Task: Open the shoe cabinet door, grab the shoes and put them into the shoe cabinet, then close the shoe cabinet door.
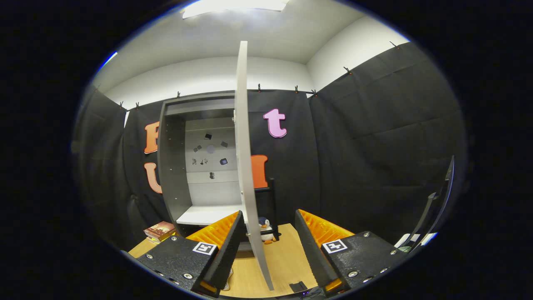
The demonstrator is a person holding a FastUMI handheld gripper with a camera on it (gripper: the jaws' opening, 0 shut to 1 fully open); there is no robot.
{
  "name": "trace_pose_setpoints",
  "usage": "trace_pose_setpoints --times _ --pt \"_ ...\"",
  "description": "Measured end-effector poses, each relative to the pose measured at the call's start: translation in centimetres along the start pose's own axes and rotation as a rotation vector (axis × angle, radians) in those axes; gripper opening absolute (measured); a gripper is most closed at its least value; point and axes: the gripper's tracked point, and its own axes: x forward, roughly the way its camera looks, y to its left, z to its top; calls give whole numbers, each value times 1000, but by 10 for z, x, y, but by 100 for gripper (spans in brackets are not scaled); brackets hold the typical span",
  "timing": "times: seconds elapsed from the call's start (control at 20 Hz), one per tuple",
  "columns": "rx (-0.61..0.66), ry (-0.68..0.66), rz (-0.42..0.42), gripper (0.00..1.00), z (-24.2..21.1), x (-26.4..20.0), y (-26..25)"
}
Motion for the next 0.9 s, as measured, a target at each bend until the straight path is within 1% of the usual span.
trace_pose_setpoints --times 0.2,0.45,0.9 --pt "16 -2 51 82 8 -9 43" --pt "8 -20 133 83 19 -11 109" --pt "-21 -6 208 87 -9 -3 219"
